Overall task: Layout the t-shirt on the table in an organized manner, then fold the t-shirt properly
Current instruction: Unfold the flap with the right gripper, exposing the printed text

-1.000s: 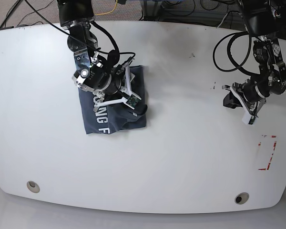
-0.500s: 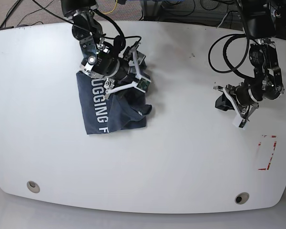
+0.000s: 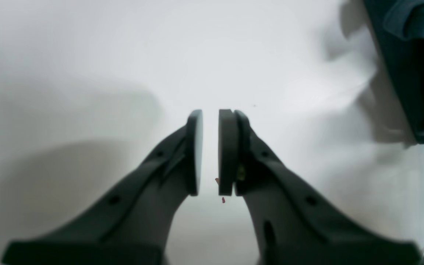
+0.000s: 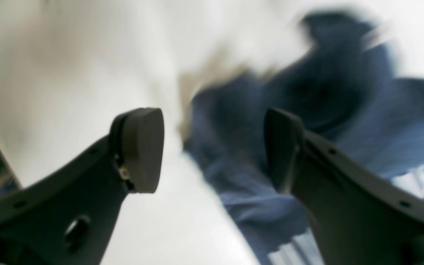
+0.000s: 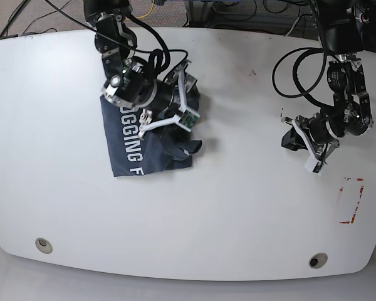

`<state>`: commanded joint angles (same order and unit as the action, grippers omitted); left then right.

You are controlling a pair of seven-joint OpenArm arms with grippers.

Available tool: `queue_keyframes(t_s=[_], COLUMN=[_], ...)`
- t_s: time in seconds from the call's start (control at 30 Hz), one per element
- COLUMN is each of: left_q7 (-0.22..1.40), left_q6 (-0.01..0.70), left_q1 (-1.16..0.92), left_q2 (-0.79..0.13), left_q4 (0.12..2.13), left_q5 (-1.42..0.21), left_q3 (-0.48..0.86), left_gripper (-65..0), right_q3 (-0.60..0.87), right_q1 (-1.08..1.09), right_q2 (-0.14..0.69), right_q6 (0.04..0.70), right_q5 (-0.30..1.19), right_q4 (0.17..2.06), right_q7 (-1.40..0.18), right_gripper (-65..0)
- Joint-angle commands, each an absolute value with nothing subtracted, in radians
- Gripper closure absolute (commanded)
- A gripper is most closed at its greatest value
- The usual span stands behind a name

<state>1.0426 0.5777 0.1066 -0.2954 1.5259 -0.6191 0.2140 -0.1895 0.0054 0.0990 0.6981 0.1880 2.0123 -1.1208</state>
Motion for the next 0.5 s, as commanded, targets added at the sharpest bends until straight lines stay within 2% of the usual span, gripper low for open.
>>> queue_keyframes(t_s=[0.37,0.5], left_q7=[1.043,1.043], left_q6=[0.578,0.578], left_q1=[0.107,0.107], left_q2=[-0.294,-0.294], left_q4=[1.524,1.524], left_q5=[-0.619,-0.619], left_q3=[0.214,0.214], left_gripper=[-6.4,-6.4], right_q3=[-0.147,-0.147], right_q1=[0.18,0.208], right_q2=[0.101,0.107], right_q6=[0.698,0.698], right_q5=[0.176,0.176], right_q4=[1.854,1.767], right_q7=[-1.109,-1.055], right_gripper=[-40.9,-40.7])
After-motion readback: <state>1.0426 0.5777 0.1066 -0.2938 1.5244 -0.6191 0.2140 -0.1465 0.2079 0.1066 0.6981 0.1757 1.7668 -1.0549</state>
